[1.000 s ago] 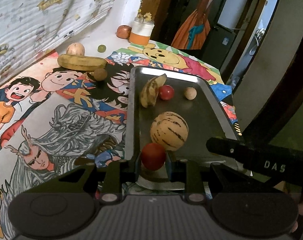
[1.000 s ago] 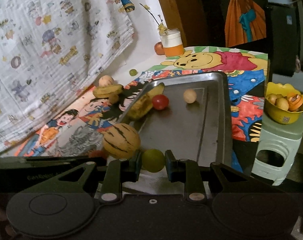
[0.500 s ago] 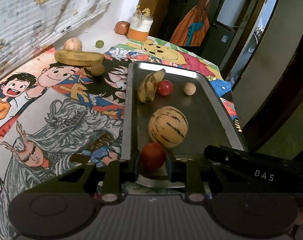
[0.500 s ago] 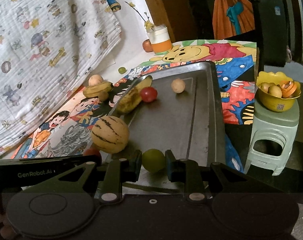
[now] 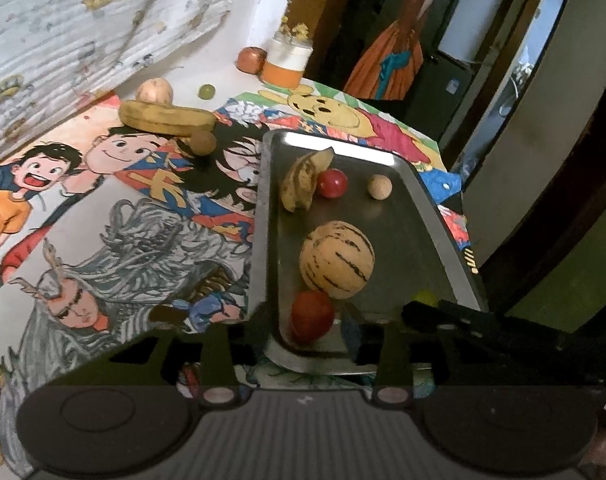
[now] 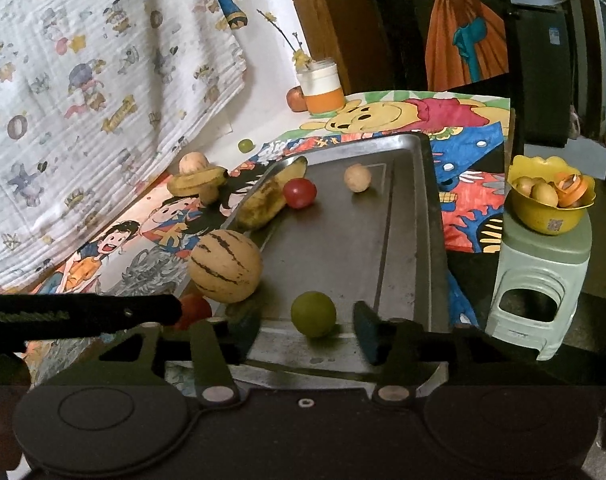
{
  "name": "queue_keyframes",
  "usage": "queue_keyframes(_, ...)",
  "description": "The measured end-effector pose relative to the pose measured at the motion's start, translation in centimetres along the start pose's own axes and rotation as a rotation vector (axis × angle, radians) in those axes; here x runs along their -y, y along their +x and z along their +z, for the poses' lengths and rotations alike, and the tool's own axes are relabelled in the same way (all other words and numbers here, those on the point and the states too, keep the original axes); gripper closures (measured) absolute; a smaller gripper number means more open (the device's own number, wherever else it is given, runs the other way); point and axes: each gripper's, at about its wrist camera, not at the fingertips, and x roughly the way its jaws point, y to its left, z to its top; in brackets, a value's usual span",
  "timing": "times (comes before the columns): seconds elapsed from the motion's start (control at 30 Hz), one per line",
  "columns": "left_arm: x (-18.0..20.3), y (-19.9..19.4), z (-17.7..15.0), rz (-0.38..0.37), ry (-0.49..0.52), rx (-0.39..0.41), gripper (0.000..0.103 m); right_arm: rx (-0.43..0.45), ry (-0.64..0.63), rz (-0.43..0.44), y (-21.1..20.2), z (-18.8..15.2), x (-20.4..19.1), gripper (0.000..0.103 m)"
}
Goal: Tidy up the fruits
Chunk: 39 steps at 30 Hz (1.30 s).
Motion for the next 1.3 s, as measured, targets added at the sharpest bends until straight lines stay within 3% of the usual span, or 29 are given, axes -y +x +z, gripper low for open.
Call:
queue_keyframes(0.17, -0.7, -1.6, 0.1, 0.001, -0.025, 0.021, 0.041, 0.018, 0.018, 0.000, -1.0, -0.2, 0.0, 0.026)
queue_keyframes(0.33, -1.5, -3.5, -0.1, 0.019, -0.039, 0.052, 0.012, 0.050, 0.024, -0.018, -2.7, -0.5, -0.6, 0.005)
queue_keyframes(0.43, -2.0, -4.7, -0.4, 0.049, -0.051, 0.079, 0.001, 0.059, 0.027, -0.024, -3.7, -0.9, -1.3, 0.001)
queue_keyframes(0.7, -3.7, -7.1, -2.0, 0.133, -0.056, 0.099, 0.001, 0.049, 0.007, -0.034, -6.2, -2.3, -3.7, 0.001)
queue_keyframes(0.93, -4.8, -8.7, -4.1, 0.299, -0.014, 0.073, 0.000, -0.013, -0.059, -0.038, -7.6, -4.4, -6.6, 0.001)
queue_keyframes(1.3, -8.3, -12.7, -5.1, 0.359, -0.097, 0.110, 0.000, -0.012, -0.168, 0.035, -9.1, -3.0, -11.8, 0.001)
